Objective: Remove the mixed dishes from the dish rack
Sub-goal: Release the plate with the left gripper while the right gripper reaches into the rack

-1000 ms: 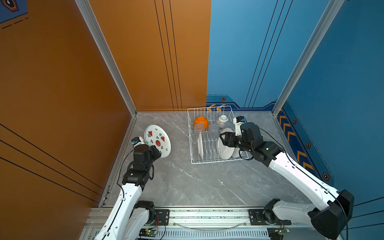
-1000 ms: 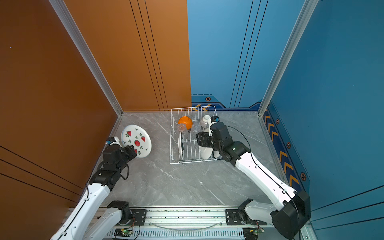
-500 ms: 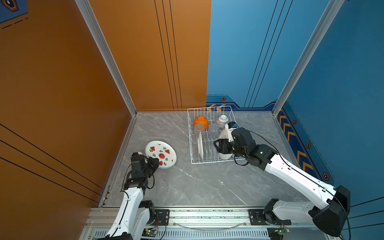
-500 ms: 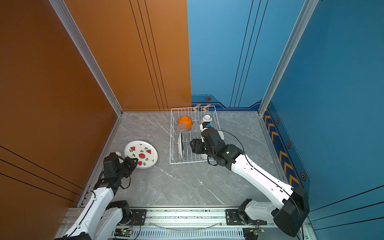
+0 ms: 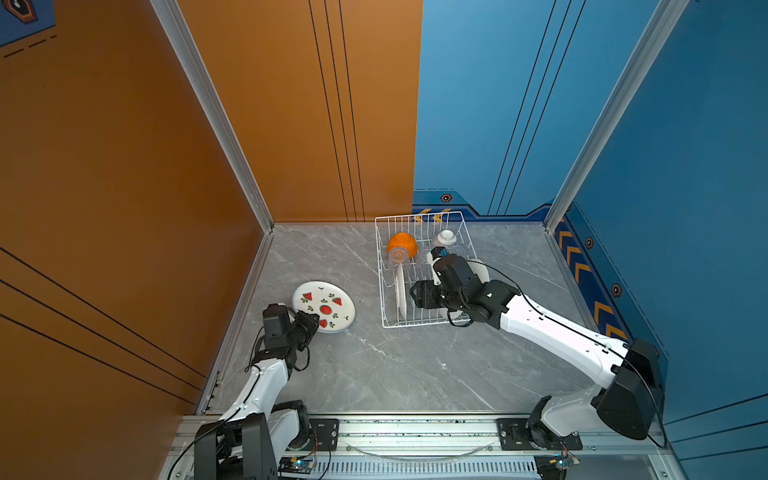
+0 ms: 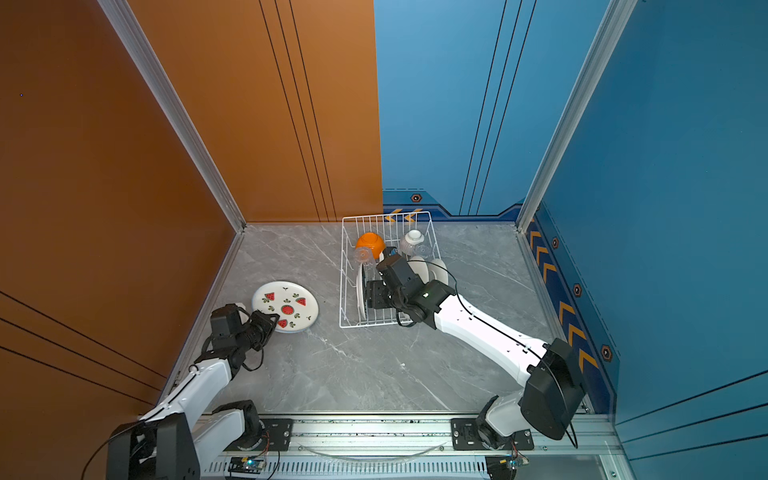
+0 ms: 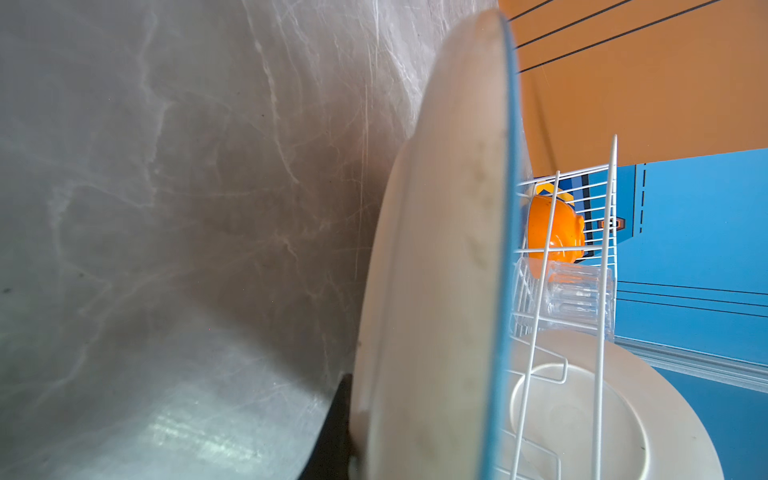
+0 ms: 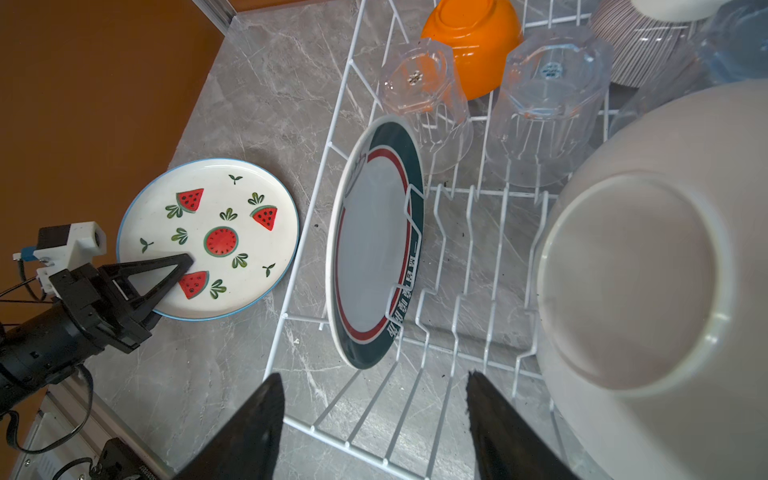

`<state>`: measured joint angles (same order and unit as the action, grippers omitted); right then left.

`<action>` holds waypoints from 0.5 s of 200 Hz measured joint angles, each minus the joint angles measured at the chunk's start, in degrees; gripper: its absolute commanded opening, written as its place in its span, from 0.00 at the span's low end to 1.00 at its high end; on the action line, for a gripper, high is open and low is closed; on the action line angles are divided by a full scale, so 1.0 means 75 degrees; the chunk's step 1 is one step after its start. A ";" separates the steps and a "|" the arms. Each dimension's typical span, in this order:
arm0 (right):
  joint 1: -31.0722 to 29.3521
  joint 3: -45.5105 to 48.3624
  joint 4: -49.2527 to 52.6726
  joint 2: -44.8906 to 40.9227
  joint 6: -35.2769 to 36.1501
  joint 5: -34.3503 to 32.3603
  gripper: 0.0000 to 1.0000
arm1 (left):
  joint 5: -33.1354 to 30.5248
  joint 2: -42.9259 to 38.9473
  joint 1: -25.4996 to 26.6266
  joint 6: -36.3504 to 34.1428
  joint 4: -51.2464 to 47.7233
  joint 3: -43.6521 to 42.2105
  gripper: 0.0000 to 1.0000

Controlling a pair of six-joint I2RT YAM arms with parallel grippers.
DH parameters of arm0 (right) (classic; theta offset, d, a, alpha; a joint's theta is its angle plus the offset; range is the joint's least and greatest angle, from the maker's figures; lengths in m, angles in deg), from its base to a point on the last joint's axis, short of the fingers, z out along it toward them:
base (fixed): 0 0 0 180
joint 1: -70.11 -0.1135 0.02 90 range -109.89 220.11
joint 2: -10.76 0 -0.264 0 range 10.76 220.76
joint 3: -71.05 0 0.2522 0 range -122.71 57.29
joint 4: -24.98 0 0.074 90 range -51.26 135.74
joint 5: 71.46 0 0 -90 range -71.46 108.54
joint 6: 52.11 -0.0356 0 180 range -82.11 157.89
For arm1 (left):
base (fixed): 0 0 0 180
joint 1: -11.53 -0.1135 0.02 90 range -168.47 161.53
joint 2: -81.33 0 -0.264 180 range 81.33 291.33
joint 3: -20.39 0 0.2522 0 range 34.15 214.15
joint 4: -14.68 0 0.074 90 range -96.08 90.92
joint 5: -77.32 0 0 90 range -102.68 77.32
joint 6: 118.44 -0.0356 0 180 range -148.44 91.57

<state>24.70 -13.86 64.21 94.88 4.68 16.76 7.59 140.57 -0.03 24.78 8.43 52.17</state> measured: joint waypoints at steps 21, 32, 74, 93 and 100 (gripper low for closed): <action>-0.0026 -0.0154 0.0023 0.0207 -0.0006 0.0000 0.70 | 0.0061 0.0248 -0.0012 0.0020 0.0265 0.0015 0.29; -0.0020 -0.0277 0.0140 0.0297 -0.0035 0.0000 0.70 | 0.0052 0.0344 -0.0012 0.0023 0.0274 0.0044 0.44; 0.0382 -0.1346 0.0691 0.0609 -0.0367 0.0090 0.69 | -0.0122 0.0321 -0.0023 -0.0073 -0.0860 0.0434 0.81; 0.0662 -0.1603 0.0746 0.0606 -0.0539 0.0058 0.70 | -0.0399 0.0038 -0.0023 -0.0396 -0.1766 0.0883 0.96; 0.0761 -0.1609 0.0746 0.0600 -0.0615 0.0055 0.70 | -0.0487 -0.0090 -0.0026 -0.0516 -0.2031 0.1029 0.99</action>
<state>30.40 -25.93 69.81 99.38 0.07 17.18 3.94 139.89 -0.22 20.91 -6.81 59.88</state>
